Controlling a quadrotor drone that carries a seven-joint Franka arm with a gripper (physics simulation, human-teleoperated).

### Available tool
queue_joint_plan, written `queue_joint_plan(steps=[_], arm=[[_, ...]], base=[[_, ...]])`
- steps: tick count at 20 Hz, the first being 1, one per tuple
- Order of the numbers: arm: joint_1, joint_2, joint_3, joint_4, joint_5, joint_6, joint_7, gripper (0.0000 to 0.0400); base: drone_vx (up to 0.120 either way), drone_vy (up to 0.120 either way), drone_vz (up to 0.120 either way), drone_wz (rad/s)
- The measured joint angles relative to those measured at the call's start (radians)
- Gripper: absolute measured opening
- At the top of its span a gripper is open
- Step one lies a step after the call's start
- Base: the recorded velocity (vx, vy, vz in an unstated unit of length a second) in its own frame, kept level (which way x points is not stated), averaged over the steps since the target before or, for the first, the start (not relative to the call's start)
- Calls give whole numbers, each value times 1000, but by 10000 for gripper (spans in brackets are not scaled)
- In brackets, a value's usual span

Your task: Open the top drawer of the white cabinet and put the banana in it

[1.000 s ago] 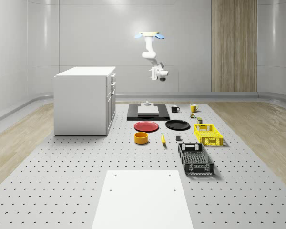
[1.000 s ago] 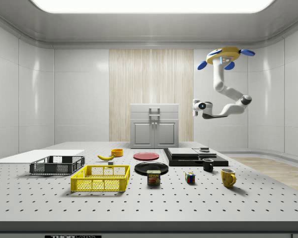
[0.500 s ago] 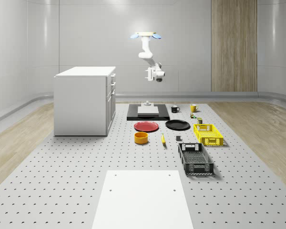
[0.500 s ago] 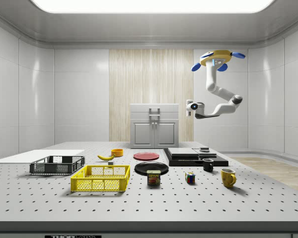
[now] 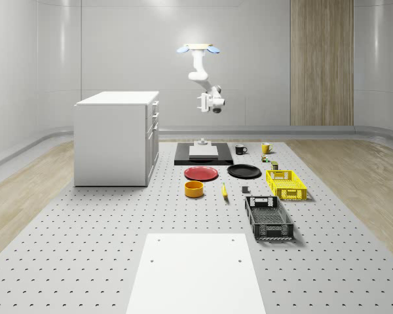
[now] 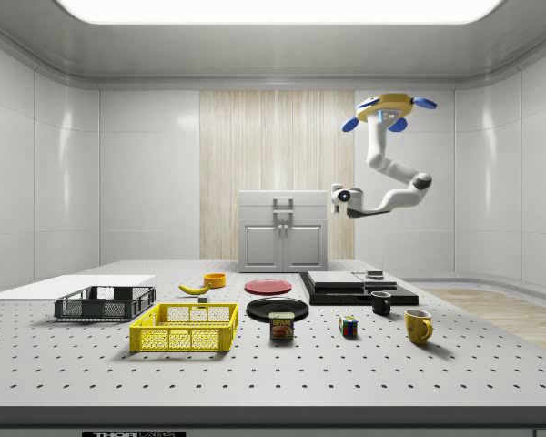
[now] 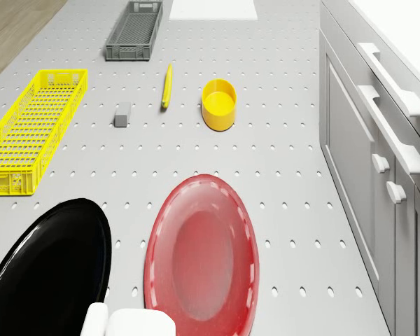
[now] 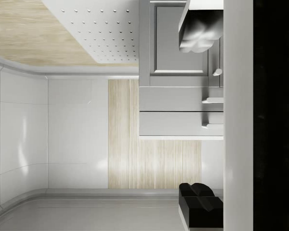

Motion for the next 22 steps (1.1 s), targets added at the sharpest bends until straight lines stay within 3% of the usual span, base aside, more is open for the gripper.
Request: queue_joint_plan(steps=[10,22], arm=[[30,-31,-10,-4,-24,28,20,400],[59,-63,-20,-8,-49,55,41,400]], base=[[120,-116,0,0],[120,-40,0,0]])
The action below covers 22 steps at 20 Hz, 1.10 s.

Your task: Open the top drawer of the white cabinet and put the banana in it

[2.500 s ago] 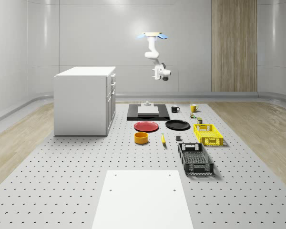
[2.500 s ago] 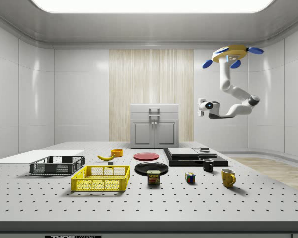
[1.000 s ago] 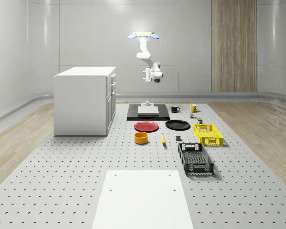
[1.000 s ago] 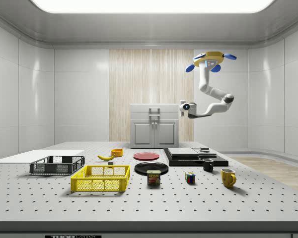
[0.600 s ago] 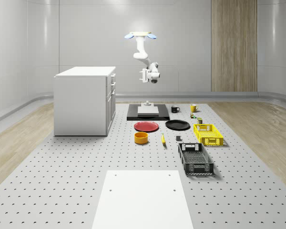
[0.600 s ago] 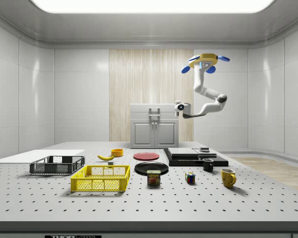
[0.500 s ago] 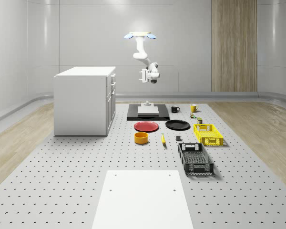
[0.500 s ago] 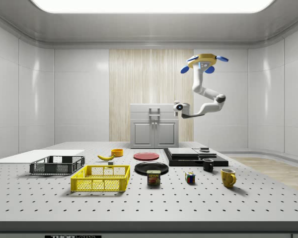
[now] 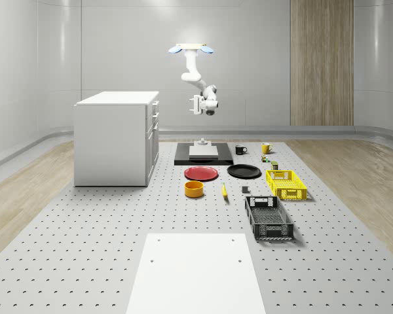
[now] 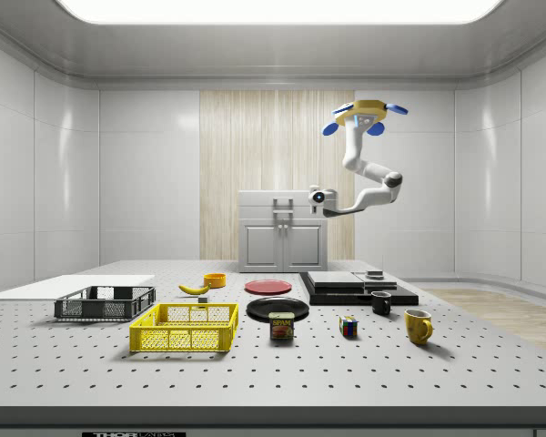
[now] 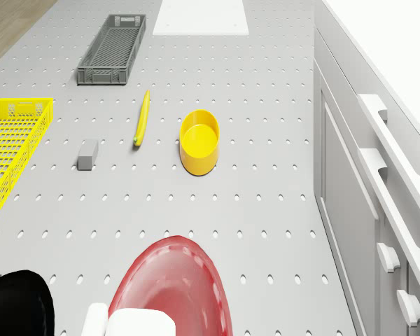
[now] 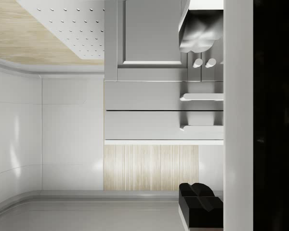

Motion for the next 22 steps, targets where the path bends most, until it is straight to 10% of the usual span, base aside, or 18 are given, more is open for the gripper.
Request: queue_joint_plan(steps=[22], arm=[[40,-44,-7,-10,-33,42,29,400]], base=[[111,-22,0,0]])
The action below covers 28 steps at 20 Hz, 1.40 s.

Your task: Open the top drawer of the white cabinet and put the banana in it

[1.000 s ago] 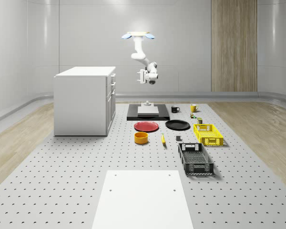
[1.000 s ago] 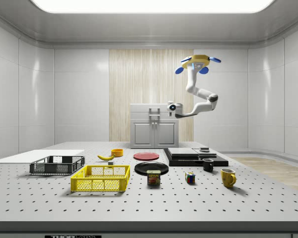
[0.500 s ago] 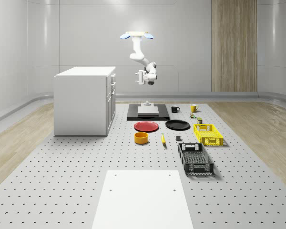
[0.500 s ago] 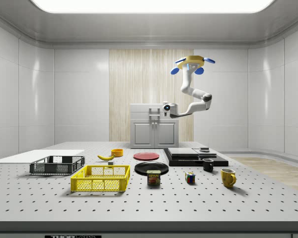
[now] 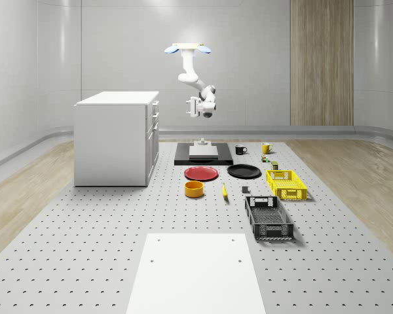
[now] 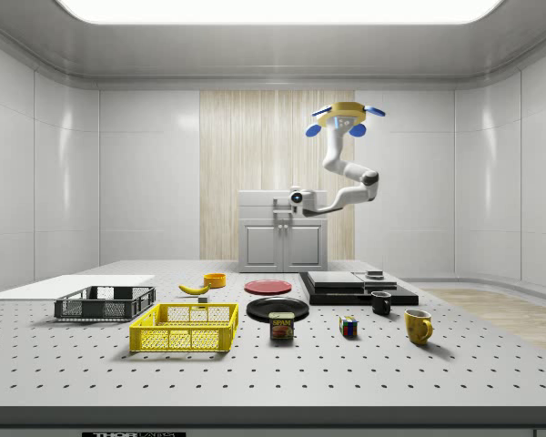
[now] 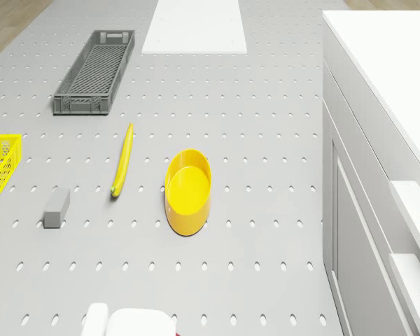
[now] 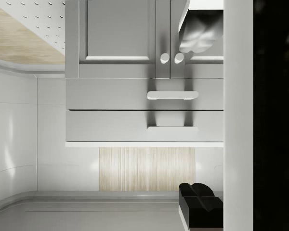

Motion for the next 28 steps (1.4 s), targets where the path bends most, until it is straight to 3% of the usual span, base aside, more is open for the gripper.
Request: queue_joint_plan(steps=[7,20,28], arm=[[14,-6,45,-41,34,62,-6,400],[61,12,164,-128,153,215,-49,400],[73,26,178,-192,198,270,-117,400]], base=[[0,0,0,0],[0,0,0,0],[0,0,0,0]])
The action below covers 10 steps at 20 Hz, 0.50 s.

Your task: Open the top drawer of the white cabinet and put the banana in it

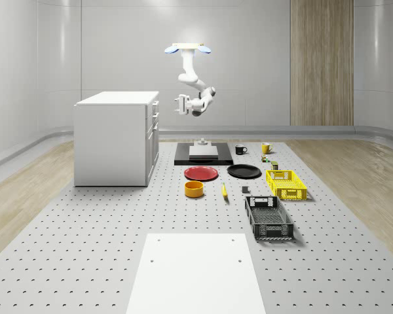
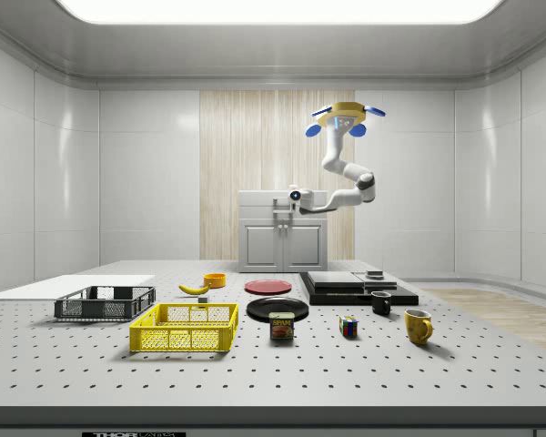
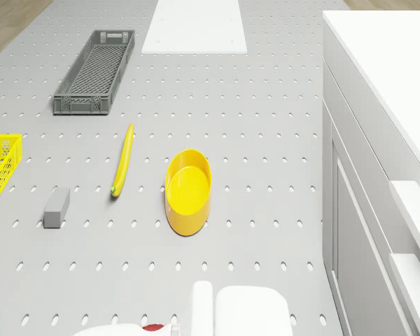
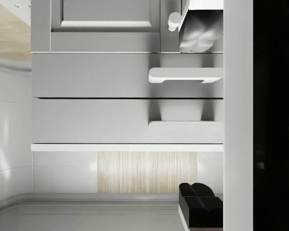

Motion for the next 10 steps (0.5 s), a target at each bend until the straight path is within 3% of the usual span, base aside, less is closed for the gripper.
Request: queue_joint_plan(steps=[6,10], arm=[[31,25,43,-26,67,59,-42,400],[66,65,56,-15,111,90,-75,400]], base=[[0,0,0,0],[0,0,0,0]])
